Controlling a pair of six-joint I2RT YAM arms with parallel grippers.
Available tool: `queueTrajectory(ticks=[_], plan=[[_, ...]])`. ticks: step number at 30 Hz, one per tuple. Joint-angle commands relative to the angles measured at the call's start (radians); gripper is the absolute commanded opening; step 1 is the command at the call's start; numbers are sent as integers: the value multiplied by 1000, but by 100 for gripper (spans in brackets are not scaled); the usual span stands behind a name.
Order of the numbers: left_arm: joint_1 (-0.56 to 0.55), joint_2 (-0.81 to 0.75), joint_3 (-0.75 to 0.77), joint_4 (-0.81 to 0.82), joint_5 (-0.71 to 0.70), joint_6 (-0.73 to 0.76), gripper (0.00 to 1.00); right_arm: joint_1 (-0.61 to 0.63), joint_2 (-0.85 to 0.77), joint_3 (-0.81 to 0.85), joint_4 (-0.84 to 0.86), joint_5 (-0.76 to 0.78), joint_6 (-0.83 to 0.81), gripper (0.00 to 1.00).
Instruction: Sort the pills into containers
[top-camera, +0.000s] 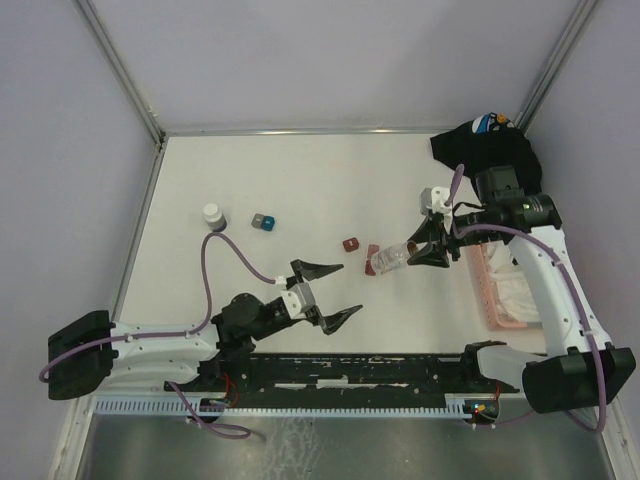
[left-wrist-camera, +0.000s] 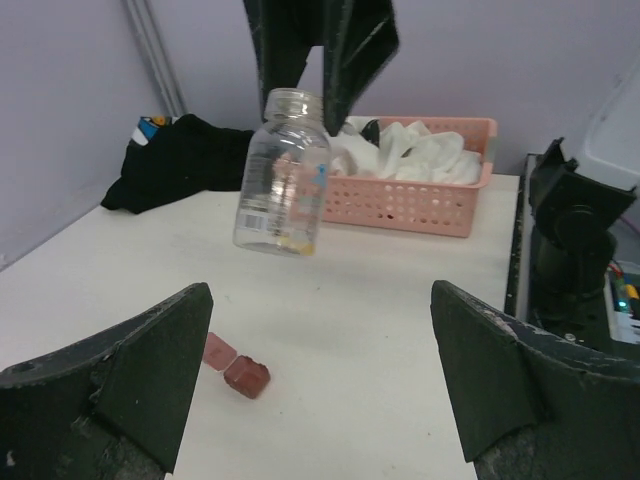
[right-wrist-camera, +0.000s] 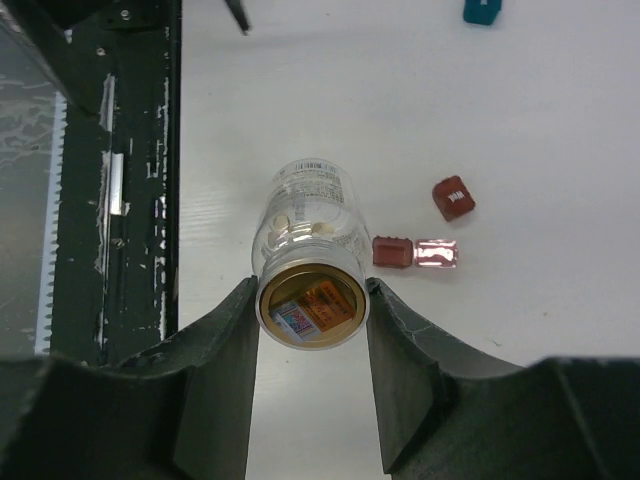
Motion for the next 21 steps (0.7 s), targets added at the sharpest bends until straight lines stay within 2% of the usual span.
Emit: queueTrajectory(ticks=[1, 5, 8, 10, 16, 21], plan=[[-40, 89, 85, -28, -164, 136, 96, 63, -58, -68, 9, -116, -92, 2], [-62, 151, 142, -47, -166, 78, 96, 137, -46, -90, 2, -83, -124, 2], [-62, 160, 178, -99, -120, 7, 96, 188, -37, -82, -15, -33, -154, 2], [-61, 157, 183, -128, -141, -16, 96, 213, -43, -90, -1, 2, -149, 2], [-62, 203, 220, -190, -208, -48, 98, 290, -68, -135, 125, 75, -26, 2], [-62, 278, 270, -243, -215, -42, 98, 332, -48, -131, 140, 99, 1, 2]])
